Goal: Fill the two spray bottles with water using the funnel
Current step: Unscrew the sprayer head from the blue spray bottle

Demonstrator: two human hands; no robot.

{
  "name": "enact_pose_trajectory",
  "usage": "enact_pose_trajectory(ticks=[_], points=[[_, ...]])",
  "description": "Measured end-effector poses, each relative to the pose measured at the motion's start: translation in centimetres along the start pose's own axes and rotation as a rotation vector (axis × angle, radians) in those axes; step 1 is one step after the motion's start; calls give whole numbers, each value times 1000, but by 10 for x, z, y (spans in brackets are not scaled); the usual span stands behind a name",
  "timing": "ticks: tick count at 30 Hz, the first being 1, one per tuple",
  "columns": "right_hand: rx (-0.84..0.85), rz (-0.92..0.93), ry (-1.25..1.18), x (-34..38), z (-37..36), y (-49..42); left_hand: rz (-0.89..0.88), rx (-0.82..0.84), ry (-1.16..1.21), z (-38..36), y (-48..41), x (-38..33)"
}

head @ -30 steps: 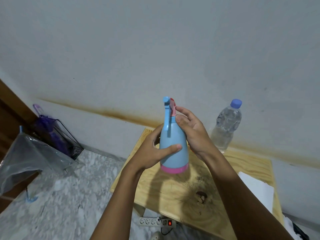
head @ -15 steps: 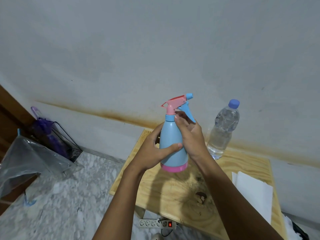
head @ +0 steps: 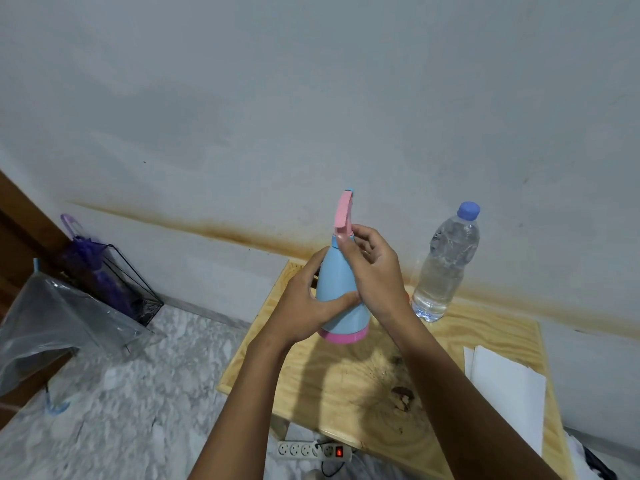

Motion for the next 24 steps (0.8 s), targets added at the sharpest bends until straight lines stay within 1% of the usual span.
enact_pose_trajectory(ticks=[4, 7, 11, 15, 17, 21, 24], points=[[-33, 53, 172, 3, 6, -3, -15, -16, 1, -3, 0, 1], [-12, 64, 222, 6, 10, -3, -8, -29, 22, -4, -1, 7], [-25, 64, 169, 8, 15, -4, 17, -38, 36, -6, -5, 18], [-24, 129, 92, 17, 24, -9, 63, -34, 60, -10, -9, 40], [-68, 176, 46, 25, 31, -11, 94, -29, 59, -12, -12, 54], [-207, 243, 4, 38, 47, -11, 134, -14, 17, -13, -16, 83], [-260, 224, -29, 31, 59, -7, 184, -17, 6, -13, -19, 103]])
Point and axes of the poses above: each hand's wrist, its own y-axis away from the middle knuckle, its own z-axis out of the back of the hand, x = y × z, the point moved 4 cm from there along -y, towards the middle knuckle, and after that the axes turned 14 degrees about x, right-handed, at the moved point
